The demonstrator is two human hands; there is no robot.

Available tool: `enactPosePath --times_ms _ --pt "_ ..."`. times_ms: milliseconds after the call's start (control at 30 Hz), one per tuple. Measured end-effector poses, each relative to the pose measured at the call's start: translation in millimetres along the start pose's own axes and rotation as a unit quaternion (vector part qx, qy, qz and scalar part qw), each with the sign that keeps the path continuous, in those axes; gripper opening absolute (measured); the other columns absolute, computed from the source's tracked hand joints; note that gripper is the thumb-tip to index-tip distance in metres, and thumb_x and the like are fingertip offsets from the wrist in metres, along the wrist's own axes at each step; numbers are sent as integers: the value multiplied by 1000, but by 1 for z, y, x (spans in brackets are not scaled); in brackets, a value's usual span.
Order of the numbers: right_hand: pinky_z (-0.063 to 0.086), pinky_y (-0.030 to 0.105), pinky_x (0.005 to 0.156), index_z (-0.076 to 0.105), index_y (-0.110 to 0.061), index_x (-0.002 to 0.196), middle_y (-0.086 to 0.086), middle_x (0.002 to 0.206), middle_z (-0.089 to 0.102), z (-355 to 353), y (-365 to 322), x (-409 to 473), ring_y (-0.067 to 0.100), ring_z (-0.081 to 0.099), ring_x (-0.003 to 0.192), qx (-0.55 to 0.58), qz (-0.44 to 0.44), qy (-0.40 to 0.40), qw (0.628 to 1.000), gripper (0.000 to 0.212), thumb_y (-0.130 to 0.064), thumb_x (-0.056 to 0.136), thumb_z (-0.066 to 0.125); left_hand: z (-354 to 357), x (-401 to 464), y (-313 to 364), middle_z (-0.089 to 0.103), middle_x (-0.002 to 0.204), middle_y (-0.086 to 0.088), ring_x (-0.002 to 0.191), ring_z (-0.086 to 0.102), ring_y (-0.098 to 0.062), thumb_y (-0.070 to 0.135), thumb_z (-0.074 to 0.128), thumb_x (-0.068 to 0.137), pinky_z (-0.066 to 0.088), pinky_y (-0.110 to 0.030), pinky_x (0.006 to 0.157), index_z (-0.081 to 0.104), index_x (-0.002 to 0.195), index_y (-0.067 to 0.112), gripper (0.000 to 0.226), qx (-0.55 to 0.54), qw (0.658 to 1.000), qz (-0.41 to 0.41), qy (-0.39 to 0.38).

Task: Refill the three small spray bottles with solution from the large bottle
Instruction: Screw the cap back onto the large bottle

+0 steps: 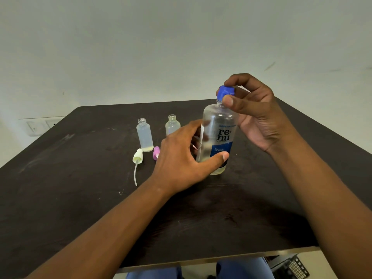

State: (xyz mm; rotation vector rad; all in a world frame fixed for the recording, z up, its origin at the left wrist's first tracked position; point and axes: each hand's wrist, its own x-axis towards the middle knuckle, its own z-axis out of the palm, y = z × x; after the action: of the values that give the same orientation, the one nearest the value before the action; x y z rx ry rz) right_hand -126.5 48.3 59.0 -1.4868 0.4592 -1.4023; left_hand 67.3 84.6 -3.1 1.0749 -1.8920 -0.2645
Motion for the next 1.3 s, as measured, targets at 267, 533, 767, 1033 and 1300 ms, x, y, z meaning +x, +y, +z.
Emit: enactPosePath --times_ms 267,533,767,1033,1300 --pt "53 43 100 64 -9 114 15 117 76 0 -6 -5 28 68 115 -2 -14 -31 999 21 -5 94 58 0 -1 2 71 110 16 96 68 -2 66 74 77 61 -32 79 58 135 31 69 0 1000 -1 14" --pt "54 32 84 67 -11 101 0 91 71 -1 -6 -6 16 65 90 -15 -31 21 999 23 2 83 71 -1 -2 3 71 106 16 94 68 -4 67 77 76 60 -32 78 60 132 32 69 15 999 22 20" --pt "55 38 96 66 -10 104 16 116 75 -1 -8 -10 26 69 111 15 -23 -14 1000 14 -3 93 60 0 -2 2 71 104 15 92 68 -4 66 80 75 60 -31 76 60 132 31 69 12 999 28 23" --pt "53 30 80 66 -15 89 4 89 65 1 -6 -10 16 63 84 17 -19 20 999 22 4 81 73 -1 -3 2 71 104 17 93 68 -4 64 83 74 59 -28 76 61 133 30 71 18 999 45 20" --pt "55 39 95 73 -14 97 21 116 74 -2 -7 -12 29 68 108 64 -13 -24 998 24 2 89 57 -1 -2 2 71 103 16 92 68 -5 65 81 75 59 -30 75 61 132 31 69 6 999 45 25"
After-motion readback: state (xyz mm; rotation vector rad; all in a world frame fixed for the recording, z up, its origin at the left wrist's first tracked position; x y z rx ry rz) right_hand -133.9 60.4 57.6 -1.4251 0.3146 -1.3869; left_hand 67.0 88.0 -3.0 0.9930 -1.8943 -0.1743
